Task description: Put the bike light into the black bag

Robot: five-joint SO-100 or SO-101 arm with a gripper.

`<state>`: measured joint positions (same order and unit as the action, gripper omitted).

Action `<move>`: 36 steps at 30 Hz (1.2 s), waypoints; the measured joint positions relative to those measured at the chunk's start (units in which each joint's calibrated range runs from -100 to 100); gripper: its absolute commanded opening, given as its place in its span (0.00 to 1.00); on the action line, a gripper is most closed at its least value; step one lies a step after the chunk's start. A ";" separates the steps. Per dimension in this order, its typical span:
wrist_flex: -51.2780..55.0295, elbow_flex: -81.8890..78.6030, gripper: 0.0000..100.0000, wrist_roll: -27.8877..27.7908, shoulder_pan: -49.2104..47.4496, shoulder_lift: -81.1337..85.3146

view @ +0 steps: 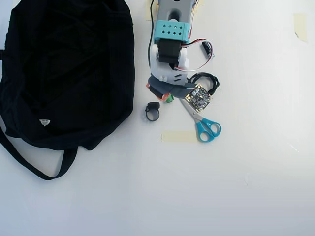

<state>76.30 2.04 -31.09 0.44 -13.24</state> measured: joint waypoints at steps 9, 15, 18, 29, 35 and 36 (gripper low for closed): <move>0.00 4.25 0.03 -3.76 0.66 -1.00; 0.00 5.50 0.10 -5.03 0.66 -1.41; 0.00 5.50 0.17 -5.03 0.66 -1.41; 0.00 6.05 0.18 1.71 0.07 -3.90; 0.00 9.36 0.18 5.67 -0.81 -6.97; 0.00 9.98 0.18 6.30 -0.88 -7.56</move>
<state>76.30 12.03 -24.79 -0.44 -20.80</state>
